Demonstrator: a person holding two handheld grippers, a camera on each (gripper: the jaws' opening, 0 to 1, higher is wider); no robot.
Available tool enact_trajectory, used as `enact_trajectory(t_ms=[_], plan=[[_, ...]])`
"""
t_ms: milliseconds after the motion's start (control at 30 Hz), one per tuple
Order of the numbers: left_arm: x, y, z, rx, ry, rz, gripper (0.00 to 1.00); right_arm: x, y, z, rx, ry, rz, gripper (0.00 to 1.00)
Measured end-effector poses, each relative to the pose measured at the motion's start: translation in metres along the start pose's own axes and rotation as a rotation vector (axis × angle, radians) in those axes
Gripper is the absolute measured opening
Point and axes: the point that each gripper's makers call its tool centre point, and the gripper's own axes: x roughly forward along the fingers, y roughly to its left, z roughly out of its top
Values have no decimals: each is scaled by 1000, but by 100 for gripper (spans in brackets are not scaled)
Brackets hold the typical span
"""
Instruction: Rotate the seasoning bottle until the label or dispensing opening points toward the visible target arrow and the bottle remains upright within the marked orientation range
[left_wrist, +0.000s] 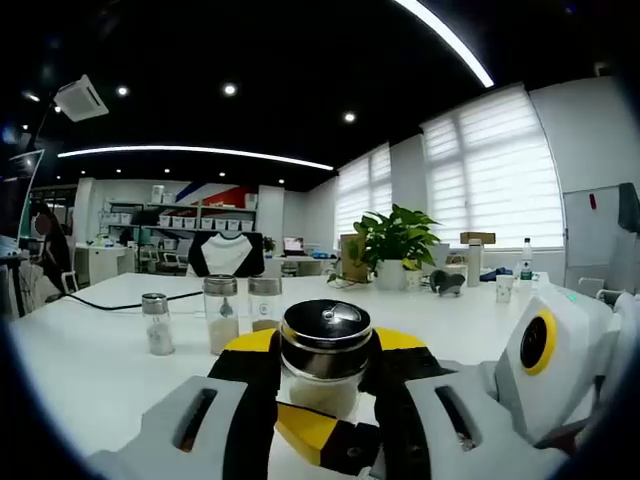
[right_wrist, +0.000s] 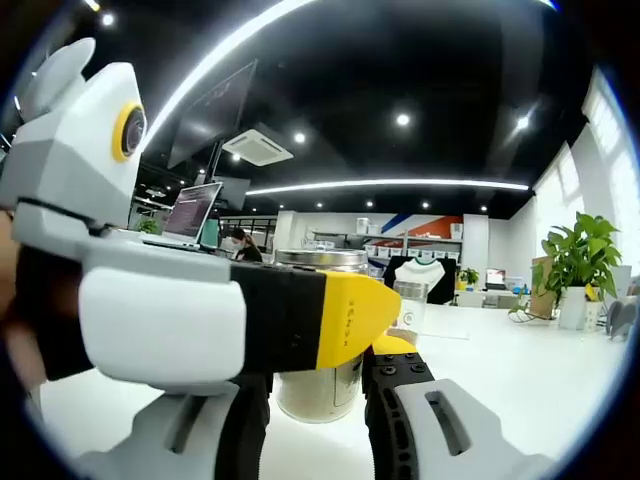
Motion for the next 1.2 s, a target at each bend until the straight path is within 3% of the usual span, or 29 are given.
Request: enact_trajectory(t_ms=[300,433,500,633,800,967,1033,1200], plan=[[3,-4,1,14,-2,-95,36,-1,-3,1,3,5,41,32],[4,-7,-3,39,18,-150,36,-2,-1,-5,43,30,96,32],[6,-9,-5,44,30,-197,36,-2,-1,-6,115,31,112,32],[8,-17,-8,63,67,-314,36,-2,-3,-5,112,29,142,33],[5,-14,-6,73,77,-369,36,-5,4,-4,201,32,257,34],[1,-17,-4,69,80,-436,36,-9,9,-2,177,19,316,34],[-2,-21,-6,91,100,-490,36,-10,12,-2,167,20,340,34],[-4,-19,-3,30,92,-539,36,-10,16,-3,160,26,409,34]])
